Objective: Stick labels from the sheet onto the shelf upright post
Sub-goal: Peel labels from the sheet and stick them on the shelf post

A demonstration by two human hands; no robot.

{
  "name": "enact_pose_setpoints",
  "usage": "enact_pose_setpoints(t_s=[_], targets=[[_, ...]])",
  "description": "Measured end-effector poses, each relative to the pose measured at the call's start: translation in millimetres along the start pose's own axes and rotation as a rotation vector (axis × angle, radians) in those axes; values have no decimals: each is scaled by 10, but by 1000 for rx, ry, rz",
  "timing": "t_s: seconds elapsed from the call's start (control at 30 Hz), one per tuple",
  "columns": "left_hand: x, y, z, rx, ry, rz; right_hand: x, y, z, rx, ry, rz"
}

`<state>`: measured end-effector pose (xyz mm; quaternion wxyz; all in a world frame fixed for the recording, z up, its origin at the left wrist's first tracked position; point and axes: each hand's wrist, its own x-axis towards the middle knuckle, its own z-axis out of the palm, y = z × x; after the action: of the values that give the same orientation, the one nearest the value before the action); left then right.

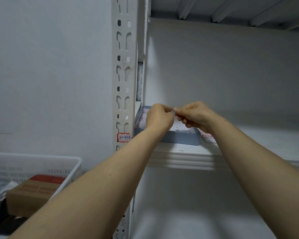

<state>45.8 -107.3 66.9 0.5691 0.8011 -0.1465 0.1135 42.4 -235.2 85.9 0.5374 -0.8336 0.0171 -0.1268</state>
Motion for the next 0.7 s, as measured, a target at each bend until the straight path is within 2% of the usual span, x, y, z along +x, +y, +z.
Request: enact_pose_setpoints(t_s=[0.2, 0.33, 0.5, 0.57, 0.63, 0.7], targets=[[-148, -7, -35, 149, 77, 78, 93, 39, 57, -273, 66, -77], [-199, -40, -86, 177, 42, 85, 112, 40, 132, -424, 130, -64], [-224, -10, -125, 194, 8, 94, 24, -7, 149, -545, 9, -103], [-221, 2, -129, 209, 22, 112, -21, -13, 139, -594, 91, -133], [-249, 0, -128, 233, 55, 170, -83, -40, 154, -746, 177, -129], [-351, -14, -139, 208, 99, 289, -160, -72, 209, -922, 176, -101]])
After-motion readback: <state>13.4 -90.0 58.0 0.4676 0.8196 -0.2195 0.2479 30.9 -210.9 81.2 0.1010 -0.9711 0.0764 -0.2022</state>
